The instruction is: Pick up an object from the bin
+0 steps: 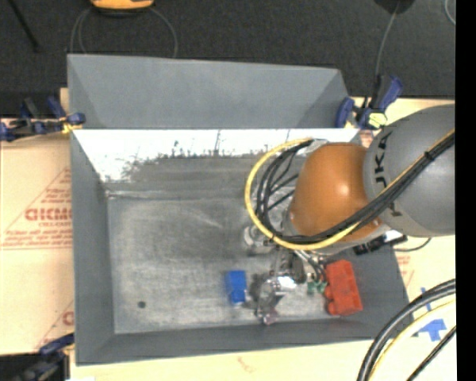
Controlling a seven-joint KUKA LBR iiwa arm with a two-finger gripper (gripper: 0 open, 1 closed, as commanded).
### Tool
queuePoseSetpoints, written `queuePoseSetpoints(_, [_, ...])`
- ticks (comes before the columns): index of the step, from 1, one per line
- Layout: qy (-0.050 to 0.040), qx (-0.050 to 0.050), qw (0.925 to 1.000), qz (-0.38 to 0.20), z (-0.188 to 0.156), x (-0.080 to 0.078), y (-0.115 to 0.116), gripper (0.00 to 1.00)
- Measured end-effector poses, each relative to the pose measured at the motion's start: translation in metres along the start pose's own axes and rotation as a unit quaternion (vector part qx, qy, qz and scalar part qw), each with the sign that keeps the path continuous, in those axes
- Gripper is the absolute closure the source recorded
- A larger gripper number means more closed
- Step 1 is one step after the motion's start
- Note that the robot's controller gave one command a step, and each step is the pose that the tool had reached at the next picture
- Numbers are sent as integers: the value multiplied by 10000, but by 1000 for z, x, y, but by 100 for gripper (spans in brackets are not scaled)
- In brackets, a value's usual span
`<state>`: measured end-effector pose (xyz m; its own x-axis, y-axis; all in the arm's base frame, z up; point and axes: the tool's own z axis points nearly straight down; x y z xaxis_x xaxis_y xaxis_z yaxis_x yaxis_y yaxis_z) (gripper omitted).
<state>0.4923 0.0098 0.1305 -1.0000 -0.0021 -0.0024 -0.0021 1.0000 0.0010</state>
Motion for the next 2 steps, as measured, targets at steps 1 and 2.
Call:
queuePoseSetpoints(1, [-36, -2, 9954, 954, 58, 5, 13, 0])
queuePoseSetpoints(2, [-91, -6, 9954, 955, 55, 2, 13, 100])
